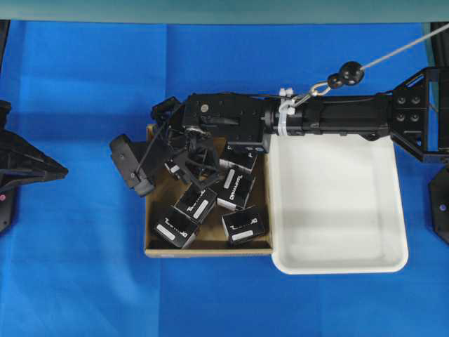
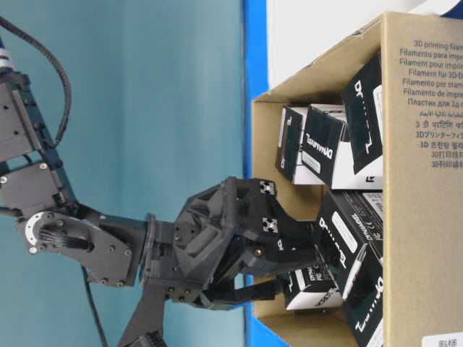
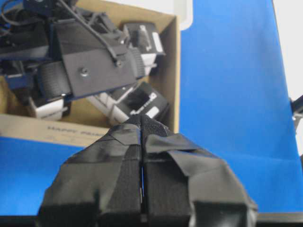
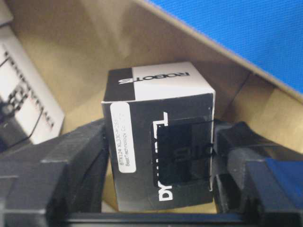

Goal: Pick a box that is randomly placed inside the cardboard box.
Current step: 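Close the right gripper on the black box, then lift the held black box up out of the cardboard box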

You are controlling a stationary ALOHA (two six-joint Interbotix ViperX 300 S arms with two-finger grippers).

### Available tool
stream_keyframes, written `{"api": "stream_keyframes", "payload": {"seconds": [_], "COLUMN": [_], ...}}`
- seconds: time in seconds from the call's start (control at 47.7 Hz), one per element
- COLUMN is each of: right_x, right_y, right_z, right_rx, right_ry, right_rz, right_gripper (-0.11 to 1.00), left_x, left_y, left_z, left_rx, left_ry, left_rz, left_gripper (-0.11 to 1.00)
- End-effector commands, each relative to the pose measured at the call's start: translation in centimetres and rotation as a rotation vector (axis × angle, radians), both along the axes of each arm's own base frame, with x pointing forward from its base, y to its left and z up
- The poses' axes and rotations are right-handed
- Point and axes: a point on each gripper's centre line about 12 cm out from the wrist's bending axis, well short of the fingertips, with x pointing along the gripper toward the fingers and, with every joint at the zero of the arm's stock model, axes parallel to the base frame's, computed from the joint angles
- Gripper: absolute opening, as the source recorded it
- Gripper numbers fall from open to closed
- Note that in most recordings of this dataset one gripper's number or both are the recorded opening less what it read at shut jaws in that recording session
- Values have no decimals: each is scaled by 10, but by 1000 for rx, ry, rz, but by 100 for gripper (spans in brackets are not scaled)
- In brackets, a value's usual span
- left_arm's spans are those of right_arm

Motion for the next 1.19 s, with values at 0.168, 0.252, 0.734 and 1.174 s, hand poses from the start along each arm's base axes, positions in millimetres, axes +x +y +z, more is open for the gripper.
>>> {"api": "stream_keyframes", "payload": {"seconds": [0.168, 0.252, 0.734, 1.174], "right_x": [2, 2, -10, -47], "right_y": [4, 4, -16, -32], "right_z": [19, 24, 129, 222], "right_rx": [-6, -7, 38, 67], "right_ry": [-38, -47, -141, -171], "right_rz": [8, 5, -205, -329], "right_gripper": [65, 65, 65, 65], "left_x": [2, 2, 1, 0], "left_y": [0, 0, 0, 0], "left_z": [9, 9, 10, 11], "left_rx": [0, 0, 0, -1], "left_ry": [-25, -23, -26, -32], "left_rz": [-1, -1, -1, -1], "left_gripper": [-7, -7, -7, -7]}}
